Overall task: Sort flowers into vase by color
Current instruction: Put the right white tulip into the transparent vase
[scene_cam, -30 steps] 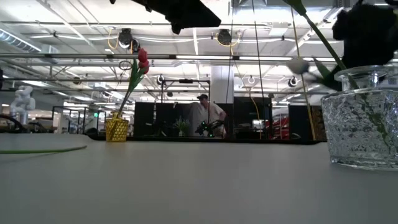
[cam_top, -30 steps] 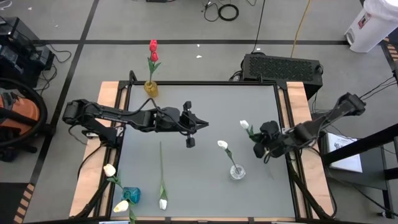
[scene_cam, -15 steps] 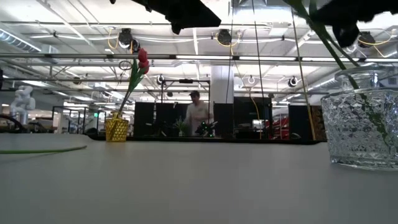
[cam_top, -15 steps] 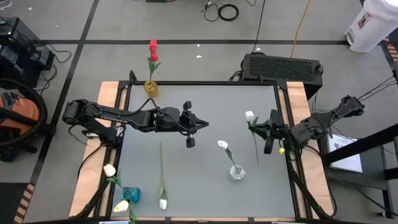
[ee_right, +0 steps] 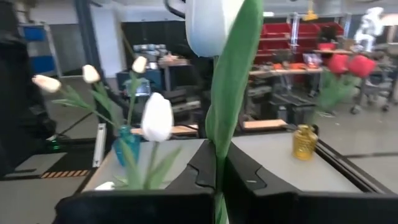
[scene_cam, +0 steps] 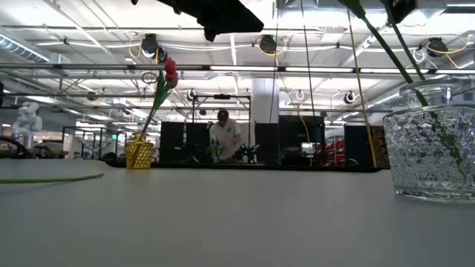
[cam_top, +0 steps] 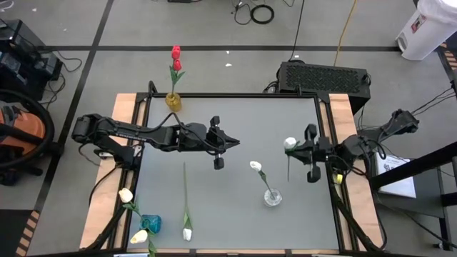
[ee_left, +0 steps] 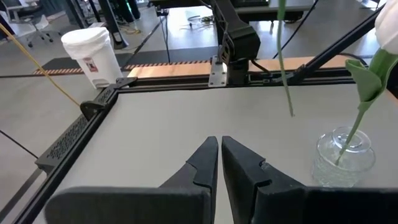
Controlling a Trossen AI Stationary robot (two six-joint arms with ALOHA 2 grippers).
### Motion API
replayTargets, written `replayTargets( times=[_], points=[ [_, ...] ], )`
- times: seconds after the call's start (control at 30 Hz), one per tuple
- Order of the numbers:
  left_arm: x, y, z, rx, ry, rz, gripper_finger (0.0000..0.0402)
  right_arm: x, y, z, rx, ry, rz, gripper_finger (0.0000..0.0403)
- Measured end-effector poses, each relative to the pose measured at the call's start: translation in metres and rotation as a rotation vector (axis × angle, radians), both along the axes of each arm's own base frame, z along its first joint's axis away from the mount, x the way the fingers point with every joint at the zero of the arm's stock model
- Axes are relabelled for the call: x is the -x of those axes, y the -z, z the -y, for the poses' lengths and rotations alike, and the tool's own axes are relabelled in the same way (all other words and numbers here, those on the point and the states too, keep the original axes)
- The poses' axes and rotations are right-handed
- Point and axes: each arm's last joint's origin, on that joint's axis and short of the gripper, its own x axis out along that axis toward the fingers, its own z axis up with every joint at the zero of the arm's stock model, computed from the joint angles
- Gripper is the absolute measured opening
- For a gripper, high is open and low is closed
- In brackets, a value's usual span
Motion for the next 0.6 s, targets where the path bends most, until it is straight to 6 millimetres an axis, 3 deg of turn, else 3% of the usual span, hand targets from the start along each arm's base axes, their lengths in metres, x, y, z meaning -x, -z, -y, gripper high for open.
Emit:
replayTargets(
  times=[0.6],
  points=[
    [0.000,0.000,0.000,0.001,0.000,0.000,0.0030,-0.009,-0.015,-0.013,0.054,-0.251,0.179,0.0000]
  ],
)
